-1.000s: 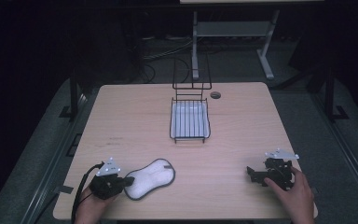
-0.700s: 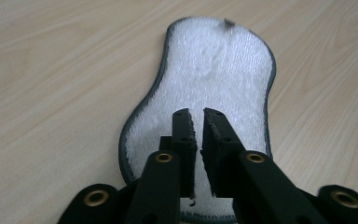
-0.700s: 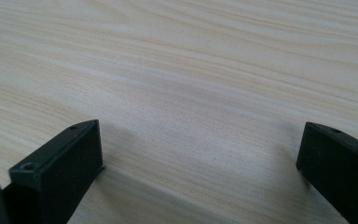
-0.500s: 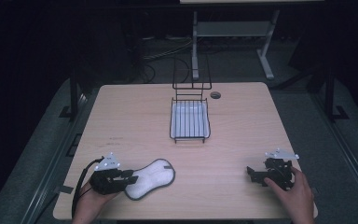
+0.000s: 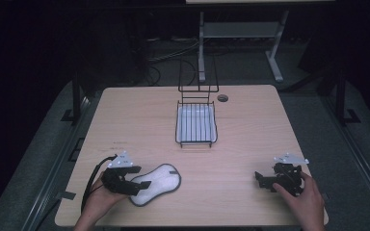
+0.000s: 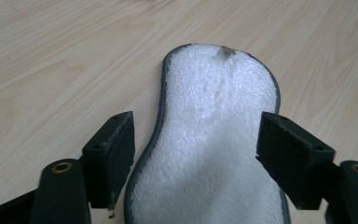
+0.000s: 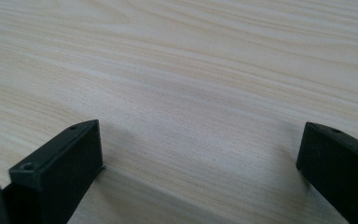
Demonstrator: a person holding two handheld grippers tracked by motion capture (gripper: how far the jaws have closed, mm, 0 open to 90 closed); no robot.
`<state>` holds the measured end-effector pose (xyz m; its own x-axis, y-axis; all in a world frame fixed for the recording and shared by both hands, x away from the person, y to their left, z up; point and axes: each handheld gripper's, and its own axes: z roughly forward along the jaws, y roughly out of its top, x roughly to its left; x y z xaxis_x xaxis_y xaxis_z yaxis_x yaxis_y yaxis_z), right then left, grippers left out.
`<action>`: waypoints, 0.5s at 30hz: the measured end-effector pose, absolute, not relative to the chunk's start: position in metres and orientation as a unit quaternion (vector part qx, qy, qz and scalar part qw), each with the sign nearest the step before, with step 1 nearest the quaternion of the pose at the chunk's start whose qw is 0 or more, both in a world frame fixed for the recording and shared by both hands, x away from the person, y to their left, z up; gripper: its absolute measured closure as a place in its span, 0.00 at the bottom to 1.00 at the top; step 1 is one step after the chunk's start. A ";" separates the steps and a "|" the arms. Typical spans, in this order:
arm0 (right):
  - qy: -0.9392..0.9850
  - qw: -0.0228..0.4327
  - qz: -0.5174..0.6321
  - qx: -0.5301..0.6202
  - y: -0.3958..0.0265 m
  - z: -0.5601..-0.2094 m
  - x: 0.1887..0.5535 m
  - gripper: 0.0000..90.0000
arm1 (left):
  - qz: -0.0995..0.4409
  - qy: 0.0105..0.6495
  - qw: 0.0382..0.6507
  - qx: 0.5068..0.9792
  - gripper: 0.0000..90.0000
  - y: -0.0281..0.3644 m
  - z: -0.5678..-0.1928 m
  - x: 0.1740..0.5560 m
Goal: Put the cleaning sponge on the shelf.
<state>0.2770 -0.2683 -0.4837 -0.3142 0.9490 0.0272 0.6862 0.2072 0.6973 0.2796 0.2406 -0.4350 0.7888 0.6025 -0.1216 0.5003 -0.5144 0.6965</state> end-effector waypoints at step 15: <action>0.748 0.210 0.312 0.547 -0.268 -0.484 0.277 0.00 | 0.060 0.310 0.369 0.874 0.19 0.228 -0.448 0.294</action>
<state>0.2770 -0.2682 -0.4837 -0.3139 0.9491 0.0271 0.6862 0.2070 0.6973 0.2943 0.2283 -0.4475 0.8007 0.5860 -0.1240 0.4980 -0.5363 0.6815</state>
